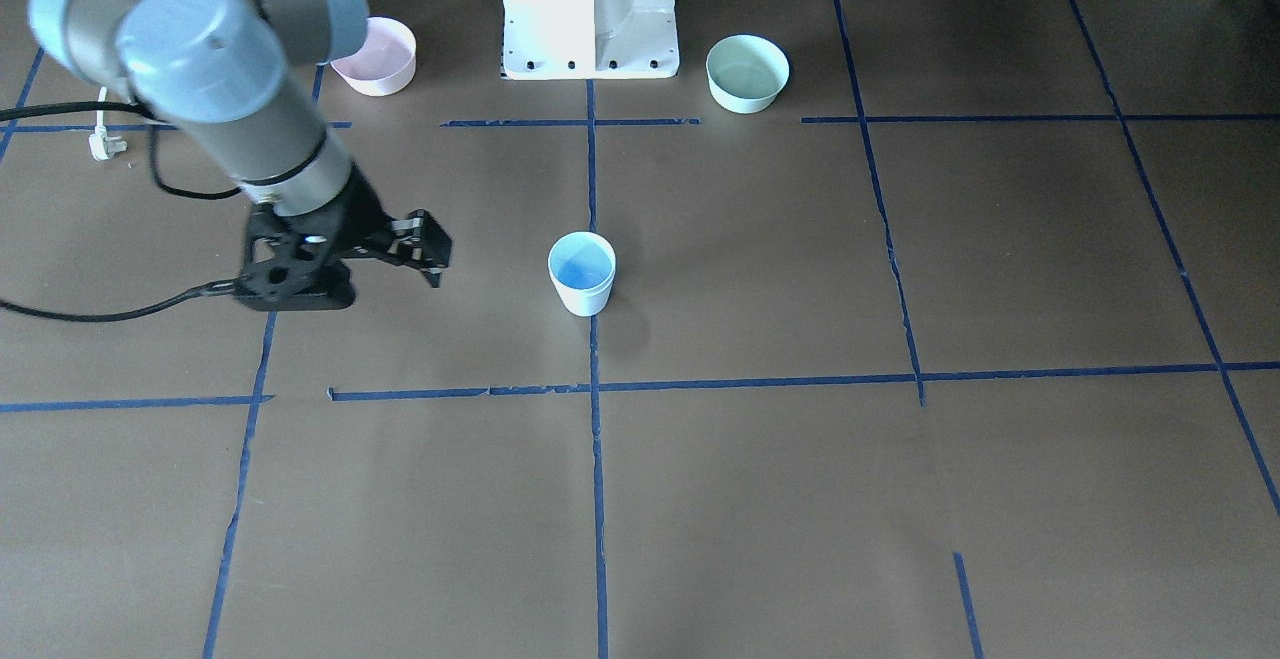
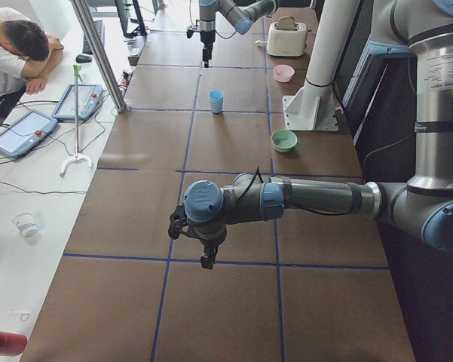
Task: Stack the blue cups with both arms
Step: 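Open the right gripper and withdraw the right arm away from the stack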
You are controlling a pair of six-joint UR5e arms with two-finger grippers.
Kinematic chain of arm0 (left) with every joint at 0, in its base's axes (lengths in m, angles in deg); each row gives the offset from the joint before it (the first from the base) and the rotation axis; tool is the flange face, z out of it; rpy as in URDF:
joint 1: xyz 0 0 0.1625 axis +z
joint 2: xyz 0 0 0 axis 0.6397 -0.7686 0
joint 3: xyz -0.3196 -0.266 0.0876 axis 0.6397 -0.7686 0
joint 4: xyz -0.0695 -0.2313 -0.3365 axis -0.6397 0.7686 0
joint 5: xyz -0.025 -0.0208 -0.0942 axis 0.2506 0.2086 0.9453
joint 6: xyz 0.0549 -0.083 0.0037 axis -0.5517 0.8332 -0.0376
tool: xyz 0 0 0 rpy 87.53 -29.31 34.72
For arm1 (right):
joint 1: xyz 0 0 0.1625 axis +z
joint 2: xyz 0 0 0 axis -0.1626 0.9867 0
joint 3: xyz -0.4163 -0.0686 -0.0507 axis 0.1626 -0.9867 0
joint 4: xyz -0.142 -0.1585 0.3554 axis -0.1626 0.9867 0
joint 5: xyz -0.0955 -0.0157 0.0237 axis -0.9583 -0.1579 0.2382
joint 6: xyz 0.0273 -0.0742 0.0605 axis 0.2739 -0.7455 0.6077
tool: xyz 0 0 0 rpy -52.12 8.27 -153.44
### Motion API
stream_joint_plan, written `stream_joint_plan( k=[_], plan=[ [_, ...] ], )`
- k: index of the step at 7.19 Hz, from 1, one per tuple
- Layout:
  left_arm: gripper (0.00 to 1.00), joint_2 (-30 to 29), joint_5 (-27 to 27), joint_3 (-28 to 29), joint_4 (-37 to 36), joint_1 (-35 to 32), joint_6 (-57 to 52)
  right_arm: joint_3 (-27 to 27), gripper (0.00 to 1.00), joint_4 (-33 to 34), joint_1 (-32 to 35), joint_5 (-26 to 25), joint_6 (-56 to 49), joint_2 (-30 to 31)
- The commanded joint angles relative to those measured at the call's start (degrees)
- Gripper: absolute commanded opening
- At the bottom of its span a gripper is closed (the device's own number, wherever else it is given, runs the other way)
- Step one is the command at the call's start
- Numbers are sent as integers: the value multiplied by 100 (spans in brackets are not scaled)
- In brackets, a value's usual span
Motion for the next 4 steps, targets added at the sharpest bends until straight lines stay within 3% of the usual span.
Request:
stream_joint_plan(
  k=[1, 4],
  plan=[
    [100, -40, -7, -10, 7, 8, -5, 30, 100, 12, 1209, 440, -2560, 1208],
    [100, -23, -60, -10, -2, 9, 3, 4, 100, -6, 2415, 606, -5288, 2590]
  ],
)
